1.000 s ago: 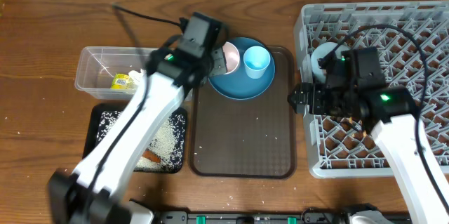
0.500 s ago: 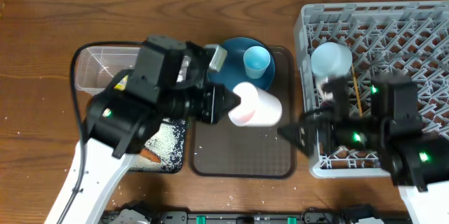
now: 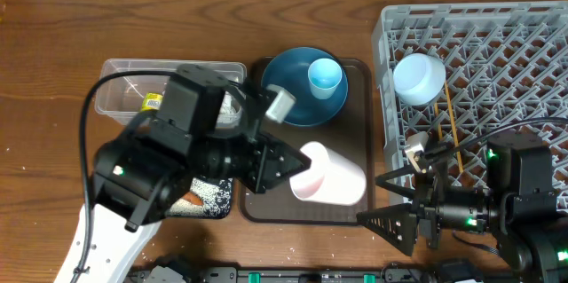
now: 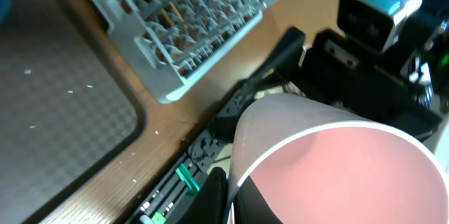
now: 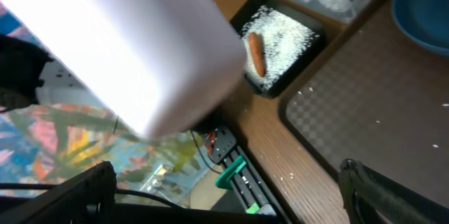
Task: Sort waste into correct bins and load items into the dishwasher rack
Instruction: 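Lift the pink cup and tilt it toward the right gripper, then grasp the pink cup with the right gripper, taking it from the left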
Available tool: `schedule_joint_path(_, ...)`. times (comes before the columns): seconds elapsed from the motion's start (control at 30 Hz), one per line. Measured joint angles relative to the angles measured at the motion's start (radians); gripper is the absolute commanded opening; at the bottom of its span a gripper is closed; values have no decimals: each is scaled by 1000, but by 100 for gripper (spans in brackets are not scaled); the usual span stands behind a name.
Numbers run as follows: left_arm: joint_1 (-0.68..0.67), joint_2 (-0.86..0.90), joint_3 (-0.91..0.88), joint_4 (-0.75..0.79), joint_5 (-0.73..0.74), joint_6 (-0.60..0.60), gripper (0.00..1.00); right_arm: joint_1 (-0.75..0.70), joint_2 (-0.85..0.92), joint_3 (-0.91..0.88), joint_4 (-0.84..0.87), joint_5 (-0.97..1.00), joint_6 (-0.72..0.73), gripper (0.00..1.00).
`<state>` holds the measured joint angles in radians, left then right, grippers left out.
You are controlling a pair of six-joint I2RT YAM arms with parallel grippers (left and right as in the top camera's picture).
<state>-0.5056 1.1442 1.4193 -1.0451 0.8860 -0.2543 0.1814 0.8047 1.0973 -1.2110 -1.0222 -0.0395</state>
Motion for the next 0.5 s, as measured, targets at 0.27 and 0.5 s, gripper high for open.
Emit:
schedule_joint_path(0.27,-79,0,-8,124,14,3,6,0,0,0,-7,-146,-131,99)
schedule_joint_path(0.5,-93,0,-8,184,122,-11,6,0,0,0,39,-201,-218,99)
